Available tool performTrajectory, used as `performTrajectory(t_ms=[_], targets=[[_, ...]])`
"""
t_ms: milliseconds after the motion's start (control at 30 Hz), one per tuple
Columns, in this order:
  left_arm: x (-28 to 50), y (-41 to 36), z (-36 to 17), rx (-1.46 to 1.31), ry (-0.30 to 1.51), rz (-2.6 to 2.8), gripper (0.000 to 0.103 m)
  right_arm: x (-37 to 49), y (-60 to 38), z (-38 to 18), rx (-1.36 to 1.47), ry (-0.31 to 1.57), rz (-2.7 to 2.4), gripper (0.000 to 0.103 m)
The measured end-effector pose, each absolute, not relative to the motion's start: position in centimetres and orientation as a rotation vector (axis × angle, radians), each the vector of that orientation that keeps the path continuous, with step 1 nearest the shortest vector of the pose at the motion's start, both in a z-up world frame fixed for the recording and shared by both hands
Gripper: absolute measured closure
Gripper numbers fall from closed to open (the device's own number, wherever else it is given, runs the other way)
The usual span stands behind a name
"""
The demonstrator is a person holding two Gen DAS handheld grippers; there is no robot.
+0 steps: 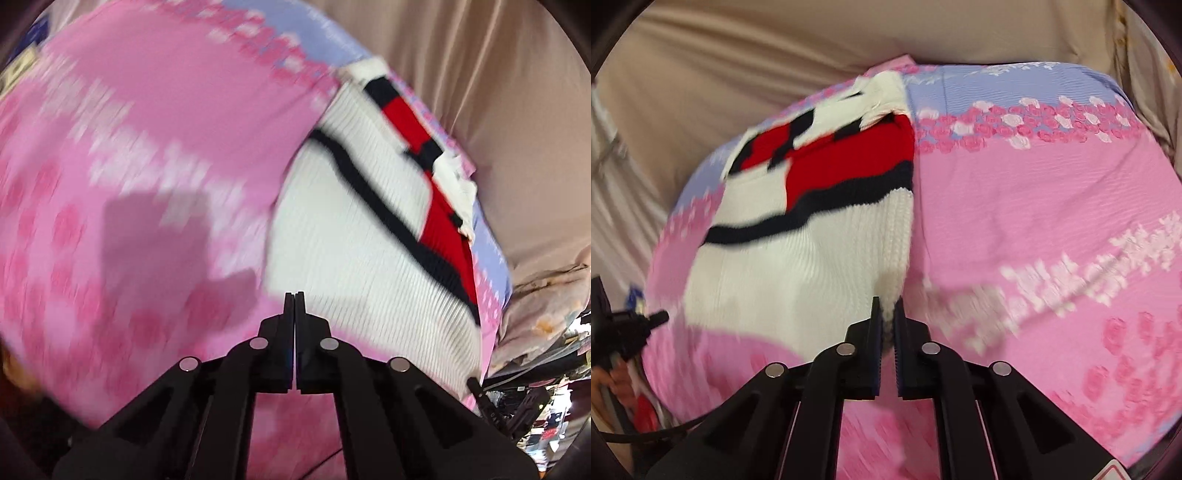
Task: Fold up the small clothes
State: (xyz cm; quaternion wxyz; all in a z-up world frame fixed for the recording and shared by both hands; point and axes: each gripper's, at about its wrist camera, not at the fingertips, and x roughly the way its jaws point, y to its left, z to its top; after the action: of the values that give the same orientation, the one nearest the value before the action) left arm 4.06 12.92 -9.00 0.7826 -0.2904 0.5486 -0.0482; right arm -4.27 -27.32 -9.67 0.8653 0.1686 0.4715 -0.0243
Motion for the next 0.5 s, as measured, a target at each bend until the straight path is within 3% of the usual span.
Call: performTrajectory(t_ms=[167,233,267,300,333,367,433,500], targets=[[0.0,12.9,-11.5,-0.635,1.225,-0.04,0.101,-7.5,-27.6,-12.9,0.342,1.09,-0.057,0.103],[0.8,12.7,-11.6,-0.636,1.197,0.007,0.071,-7.9,-28.4,-14.2,0.425,1.116,-0.088,0.097],[1.4,12.5,-11.6,-0.622,1.193,0.028,0.039,-8.0,-28.6,-14.3,0.443,1.11,-0.1,0.094],[2.4,12.2,-11.6,-0.599,1.177,0.062,0.028,-8.0,-28.7,-14.5,0.455,1.1,-0.121,0.083],[3.0,12.0,-11.6,-0.592,1.16,0.067,0.027,-7.8,-28.7,-14.6,0.461,1.093,-0.136,0.071],[4.0,11.6,-11.8,-0.58,1.158,0.054,0.025,-7.6,-28.7,-14.8,0.468,1.087,-0.144,0.041],[6.2,10.6,-13.1,-0.542,1.197,0.023,0.022,-6.8,-28.3,-15.4,0.472,1.087,-0.16,0.035],[7.3,9.8,-13.8,-0.511,1.187,0.01,0.008,-5.4,-27.7,-16.2,0.478,1.111,-0.153,0.035]])
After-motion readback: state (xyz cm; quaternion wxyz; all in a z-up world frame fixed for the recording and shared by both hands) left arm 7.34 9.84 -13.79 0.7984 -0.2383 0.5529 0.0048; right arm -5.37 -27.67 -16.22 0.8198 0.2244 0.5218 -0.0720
